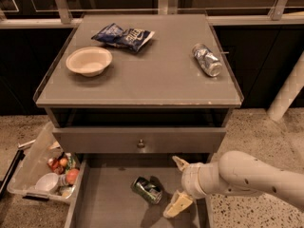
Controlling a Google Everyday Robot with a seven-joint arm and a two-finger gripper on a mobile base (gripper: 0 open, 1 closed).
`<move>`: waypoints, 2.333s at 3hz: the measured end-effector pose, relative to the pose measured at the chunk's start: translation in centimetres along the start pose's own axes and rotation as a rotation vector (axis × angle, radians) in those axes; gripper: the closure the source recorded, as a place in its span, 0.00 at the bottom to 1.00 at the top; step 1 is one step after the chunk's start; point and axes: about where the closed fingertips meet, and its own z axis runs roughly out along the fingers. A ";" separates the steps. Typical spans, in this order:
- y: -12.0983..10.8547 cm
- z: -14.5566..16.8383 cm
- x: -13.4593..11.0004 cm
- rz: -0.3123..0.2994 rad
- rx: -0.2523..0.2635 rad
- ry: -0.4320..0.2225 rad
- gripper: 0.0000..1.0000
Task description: Pick green can from middle drawer and place on counter
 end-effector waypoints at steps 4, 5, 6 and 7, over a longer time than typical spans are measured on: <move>-1.2 13.1 5.6 0.104 0.041 -0.096 0.00; -2.3 15.3 6.0 0.141 0.089 -0.116 0.00; -2.5 17.2 6.6 0.182 0.116 -0.131 0.00; -1.7 18.7 7.1 0.203 0.122 -0.122 0.00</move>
Offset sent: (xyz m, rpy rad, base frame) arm 0.0198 0.0317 -0.1151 0.1379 0.0379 -0.0422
